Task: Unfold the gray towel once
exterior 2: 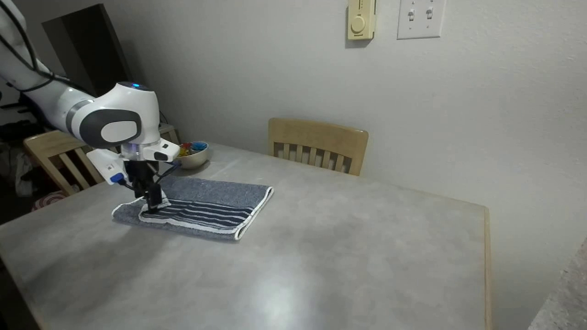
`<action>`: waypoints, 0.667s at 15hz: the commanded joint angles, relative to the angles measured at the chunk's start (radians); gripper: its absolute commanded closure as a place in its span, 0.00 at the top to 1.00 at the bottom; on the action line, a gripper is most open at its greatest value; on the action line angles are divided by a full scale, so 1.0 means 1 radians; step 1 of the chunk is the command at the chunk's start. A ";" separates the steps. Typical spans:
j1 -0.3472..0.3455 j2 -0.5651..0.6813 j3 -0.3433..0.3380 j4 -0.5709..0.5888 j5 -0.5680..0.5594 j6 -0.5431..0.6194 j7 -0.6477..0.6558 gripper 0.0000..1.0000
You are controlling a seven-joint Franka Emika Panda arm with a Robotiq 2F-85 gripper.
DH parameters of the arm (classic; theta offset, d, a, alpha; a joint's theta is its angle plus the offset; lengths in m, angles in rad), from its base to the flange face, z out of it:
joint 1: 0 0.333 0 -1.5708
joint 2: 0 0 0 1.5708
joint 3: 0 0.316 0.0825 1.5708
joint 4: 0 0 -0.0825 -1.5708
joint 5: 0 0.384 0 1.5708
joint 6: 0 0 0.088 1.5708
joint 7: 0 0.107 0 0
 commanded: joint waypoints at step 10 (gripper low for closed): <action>-0.013 -0.019 0.003 -0.029 0.010 0.025 0.000 0.13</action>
